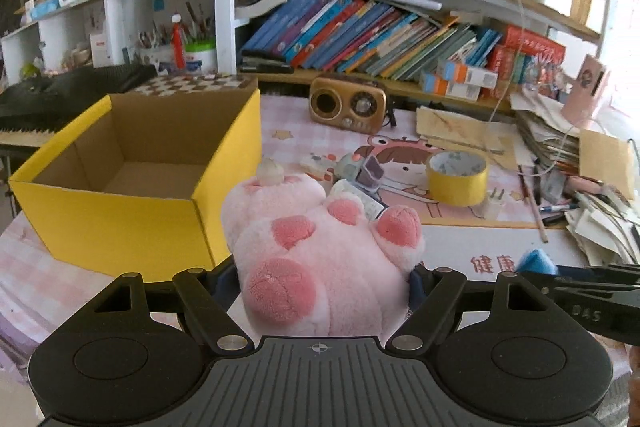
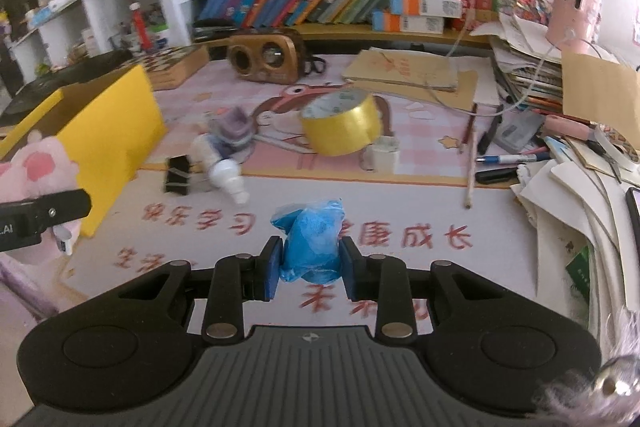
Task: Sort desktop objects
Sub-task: 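Carry the plush pig with the left tool while the right tool carries the packet toward the box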
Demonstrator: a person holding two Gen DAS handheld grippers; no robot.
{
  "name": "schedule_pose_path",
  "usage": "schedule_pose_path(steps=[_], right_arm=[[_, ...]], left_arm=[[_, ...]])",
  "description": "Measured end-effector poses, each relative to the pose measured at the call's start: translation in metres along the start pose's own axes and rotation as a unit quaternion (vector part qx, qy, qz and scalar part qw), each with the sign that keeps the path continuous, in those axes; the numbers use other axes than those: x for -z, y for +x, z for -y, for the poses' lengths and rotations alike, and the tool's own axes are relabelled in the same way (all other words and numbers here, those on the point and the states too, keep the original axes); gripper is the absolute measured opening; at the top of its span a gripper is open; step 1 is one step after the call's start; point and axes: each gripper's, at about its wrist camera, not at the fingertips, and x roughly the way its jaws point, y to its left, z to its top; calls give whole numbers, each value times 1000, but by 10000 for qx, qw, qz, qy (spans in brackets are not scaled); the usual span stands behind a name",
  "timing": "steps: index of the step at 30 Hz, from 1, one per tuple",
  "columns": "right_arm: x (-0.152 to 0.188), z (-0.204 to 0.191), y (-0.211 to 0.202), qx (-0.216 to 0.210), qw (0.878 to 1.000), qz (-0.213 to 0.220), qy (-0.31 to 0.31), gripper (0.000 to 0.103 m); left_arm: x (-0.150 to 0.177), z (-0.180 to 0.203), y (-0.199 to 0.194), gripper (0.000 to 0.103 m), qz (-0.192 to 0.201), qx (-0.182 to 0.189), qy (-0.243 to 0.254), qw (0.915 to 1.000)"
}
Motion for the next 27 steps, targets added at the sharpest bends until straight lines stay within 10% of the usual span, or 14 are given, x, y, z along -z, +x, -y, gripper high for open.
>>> schedule_pose_path(steps=[27], right_arm=[[76, -141, -76, 235, 9994, 67, 225, 28]], left_arm=[[56, -104, -86, 79, -50, 611, 383, 9974]])
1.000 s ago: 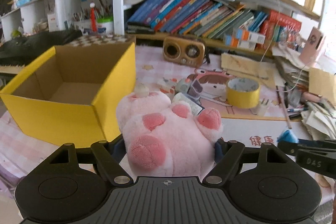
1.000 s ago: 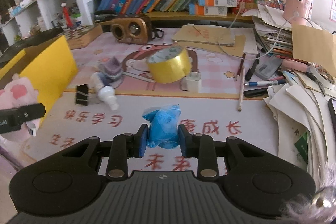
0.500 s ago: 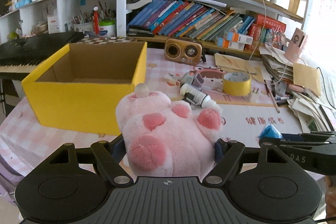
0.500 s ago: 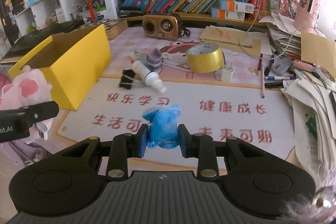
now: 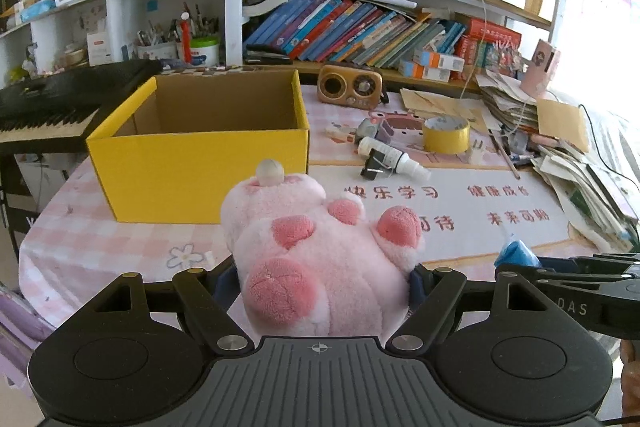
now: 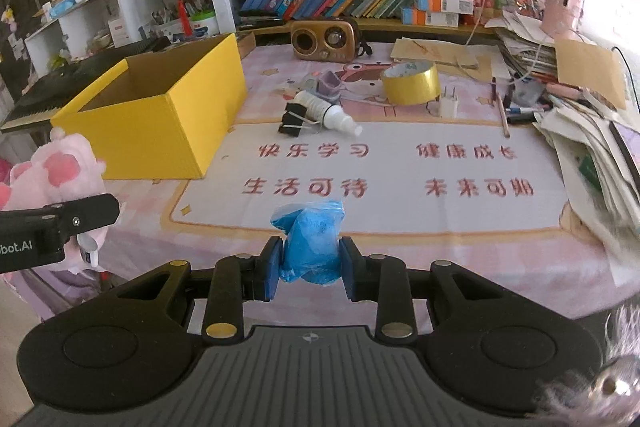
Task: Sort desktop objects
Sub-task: 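Carry the plush pig with the left tool while the right tool carries the packet toward the box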
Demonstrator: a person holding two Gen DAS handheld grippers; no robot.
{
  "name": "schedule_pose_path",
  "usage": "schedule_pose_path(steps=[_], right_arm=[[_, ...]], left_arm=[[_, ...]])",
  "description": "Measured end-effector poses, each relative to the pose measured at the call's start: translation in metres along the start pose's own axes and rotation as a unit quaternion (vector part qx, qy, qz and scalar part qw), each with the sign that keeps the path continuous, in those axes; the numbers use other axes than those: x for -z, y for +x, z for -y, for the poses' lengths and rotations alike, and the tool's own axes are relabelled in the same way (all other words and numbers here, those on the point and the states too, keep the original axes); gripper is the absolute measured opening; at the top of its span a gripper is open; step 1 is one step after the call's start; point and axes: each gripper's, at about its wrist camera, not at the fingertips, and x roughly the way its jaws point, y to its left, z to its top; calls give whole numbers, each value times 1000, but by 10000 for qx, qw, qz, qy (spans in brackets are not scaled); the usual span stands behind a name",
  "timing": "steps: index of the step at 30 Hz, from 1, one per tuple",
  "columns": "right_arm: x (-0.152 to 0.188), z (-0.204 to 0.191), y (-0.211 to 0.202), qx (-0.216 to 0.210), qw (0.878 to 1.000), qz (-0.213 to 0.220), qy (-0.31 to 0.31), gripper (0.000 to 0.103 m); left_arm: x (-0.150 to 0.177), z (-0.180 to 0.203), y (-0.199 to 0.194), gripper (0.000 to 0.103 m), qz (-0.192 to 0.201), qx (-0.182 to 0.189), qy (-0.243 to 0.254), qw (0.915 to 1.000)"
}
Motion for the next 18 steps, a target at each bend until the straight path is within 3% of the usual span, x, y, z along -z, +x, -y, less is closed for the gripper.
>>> schedule_pose_path(steps=[18], right_arm=[[35, -42, -25, 190, 9995, 3, 263, 28]], left_arm=[[16, -27, -19, 79, -78, 300, 224, 9993]])
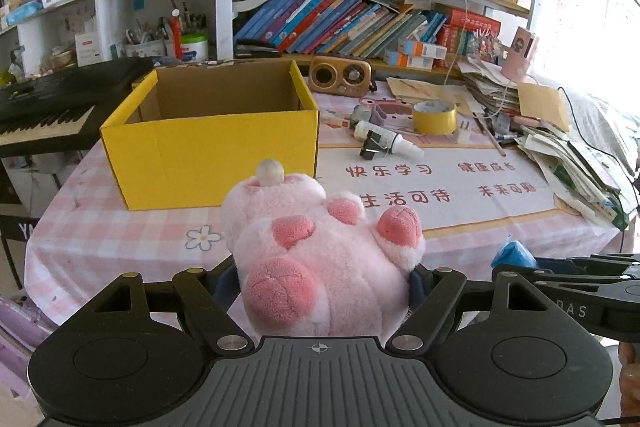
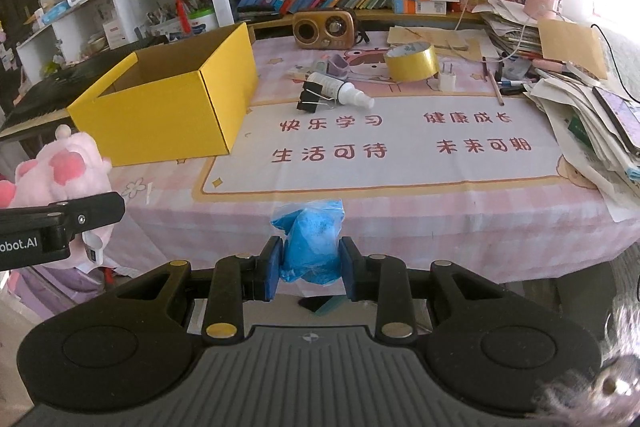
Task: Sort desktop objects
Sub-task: 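Carry the plush pig with the left tool while the right tool carries the packet toward the box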
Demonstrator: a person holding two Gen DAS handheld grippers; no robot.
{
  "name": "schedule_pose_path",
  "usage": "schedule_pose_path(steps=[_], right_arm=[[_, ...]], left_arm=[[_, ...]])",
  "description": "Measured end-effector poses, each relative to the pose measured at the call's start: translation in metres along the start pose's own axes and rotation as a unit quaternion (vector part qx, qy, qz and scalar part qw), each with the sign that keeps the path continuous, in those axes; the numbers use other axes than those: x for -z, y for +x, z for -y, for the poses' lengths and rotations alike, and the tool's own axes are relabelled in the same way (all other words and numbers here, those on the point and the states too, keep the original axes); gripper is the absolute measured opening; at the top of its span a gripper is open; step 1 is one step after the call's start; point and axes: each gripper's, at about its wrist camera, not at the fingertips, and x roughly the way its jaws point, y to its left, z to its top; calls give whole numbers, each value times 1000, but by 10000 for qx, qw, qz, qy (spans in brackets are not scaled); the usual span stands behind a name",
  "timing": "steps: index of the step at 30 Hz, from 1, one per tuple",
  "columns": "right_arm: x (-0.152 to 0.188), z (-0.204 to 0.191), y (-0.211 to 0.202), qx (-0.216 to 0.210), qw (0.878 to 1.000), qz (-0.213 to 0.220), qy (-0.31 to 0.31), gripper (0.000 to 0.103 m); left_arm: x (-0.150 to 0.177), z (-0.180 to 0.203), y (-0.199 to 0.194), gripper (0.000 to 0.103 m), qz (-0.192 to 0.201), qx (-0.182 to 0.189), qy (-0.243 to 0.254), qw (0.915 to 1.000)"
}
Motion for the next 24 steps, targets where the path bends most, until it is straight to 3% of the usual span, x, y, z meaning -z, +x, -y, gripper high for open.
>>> schedule_pose_path(steps=[24], right_arm=[[-5, -21, 6, 92, 9999, 49, -86, 28]], left_arm=[[-2, -21, 7, 79, -47, 76, 22, 10000]])
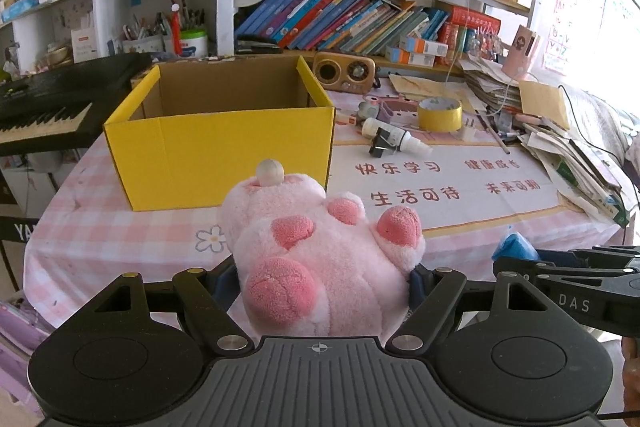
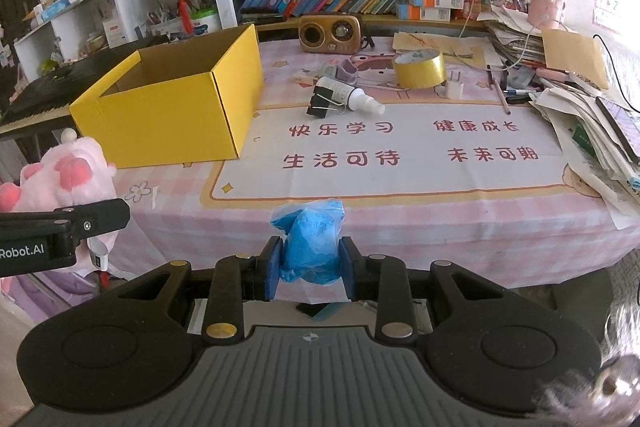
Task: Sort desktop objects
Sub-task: 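Carry the plush pig with the left tool while the right tool carries the packet toward the box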
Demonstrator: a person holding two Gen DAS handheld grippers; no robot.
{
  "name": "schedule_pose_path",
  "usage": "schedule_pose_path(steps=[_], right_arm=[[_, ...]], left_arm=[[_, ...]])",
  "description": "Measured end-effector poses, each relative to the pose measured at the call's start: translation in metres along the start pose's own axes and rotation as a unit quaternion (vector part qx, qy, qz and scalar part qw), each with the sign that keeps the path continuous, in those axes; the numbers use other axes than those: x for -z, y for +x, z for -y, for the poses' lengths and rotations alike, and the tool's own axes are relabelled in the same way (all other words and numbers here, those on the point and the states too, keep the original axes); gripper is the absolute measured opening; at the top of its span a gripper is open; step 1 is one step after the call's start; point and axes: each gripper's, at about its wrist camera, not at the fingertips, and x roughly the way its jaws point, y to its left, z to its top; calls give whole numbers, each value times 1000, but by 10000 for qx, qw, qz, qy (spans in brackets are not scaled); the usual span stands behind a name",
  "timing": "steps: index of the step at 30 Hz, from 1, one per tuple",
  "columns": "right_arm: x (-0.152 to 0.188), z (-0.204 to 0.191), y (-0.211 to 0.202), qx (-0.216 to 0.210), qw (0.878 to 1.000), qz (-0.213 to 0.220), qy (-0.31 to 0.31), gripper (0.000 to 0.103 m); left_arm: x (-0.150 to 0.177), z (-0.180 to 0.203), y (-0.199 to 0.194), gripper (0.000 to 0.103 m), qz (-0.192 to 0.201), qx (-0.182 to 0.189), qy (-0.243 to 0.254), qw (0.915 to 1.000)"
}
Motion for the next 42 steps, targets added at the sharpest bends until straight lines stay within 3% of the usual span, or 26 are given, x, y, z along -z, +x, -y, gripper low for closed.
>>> schedule_pose_path(steps=[42], right_arm=[[-12, -52, 27, -672, 9942, -189, -813, 28]], left_arm=[[10, -57, -23, 79, 301, -772, -848, 9929]])
